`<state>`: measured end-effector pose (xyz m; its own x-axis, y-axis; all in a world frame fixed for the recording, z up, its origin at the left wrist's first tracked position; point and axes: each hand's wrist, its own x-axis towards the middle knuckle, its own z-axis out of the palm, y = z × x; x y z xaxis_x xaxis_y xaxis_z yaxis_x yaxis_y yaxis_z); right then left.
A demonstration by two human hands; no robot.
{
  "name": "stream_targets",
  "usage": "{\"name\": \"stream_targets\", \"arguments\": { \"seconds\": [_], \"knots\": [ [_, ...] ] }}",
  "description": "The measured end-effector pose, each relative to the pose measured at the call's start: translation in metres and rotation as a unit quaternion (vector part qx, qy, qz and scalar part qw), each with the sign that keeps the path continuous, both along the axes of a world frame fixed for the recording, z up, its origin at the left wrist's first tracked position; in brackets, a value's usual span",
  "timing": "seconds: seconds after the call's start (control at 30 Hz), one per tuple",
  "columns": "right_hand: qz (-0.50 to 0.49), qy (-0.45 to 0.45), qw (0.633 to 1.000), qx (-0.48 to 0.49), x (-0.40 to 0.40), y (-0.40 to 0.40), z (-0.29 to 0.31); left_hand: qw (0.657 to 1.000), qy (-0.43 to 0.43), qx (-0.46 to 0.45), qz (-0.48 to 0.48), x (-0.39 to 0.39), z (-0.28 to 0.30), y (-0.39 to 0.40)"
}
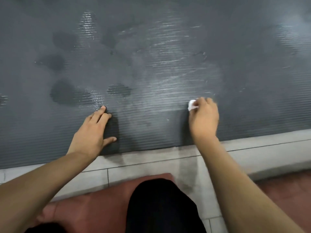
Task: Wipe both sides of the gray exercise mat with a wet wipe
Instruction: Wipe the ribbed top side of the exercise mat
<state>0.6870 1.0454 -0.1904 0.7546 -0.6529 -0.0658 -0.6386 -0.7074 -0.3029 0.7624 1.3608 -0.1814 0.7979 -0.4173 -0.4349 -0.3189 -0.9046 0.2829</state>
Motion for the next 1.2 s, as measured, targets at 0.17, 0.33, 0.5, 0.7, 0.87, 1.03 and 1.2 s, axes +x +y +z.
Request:
{"name": "stream_targets", "arguments": {
  "seconds": [0.17,0.33,0.5,0.7,0.87,1.03,1.2],
  "knots": [
    [0.311,0.084,0.937,0.136,0.025,0.166,0.014,1.0,0.023,0.018,-0.003,0.004,0.004,-0.006],
    [0.272,0.008,0.96,0.064,0.007,0.091,-0.002,0.998,0.032,0.049,0.005,0.007,0.006,-0.014],
    [-0.061,0.035,0.997,-0.009,-0.05,-0.098,0.0,0.998,0.036,0.052,0.011,0.006,0.008,-0.016],
    [0.041,0.037,0.998,0.038,-0.028,-0.002,0.002,0.998,0.038,0.054,0.02,0.006,0.012,-0.02],
    [0.263,0.091,0.936,0.214,0.0,0.151,0.011,0.997,0.048,0.053,0.027,0.005,0.015,-0.02],
    [0.208,0.032,0.966,0.15,-0.016,0.066,-0.004,0.998,0.045,0.049,0.021,0.005,0.014,-0.017],
    [-0.091,-0.007,0.995,0.047,-0.065,-0.075,0.003,0.998,0.038,0.039,0.035,0.004,0.012,-0.017]
  ]
}}
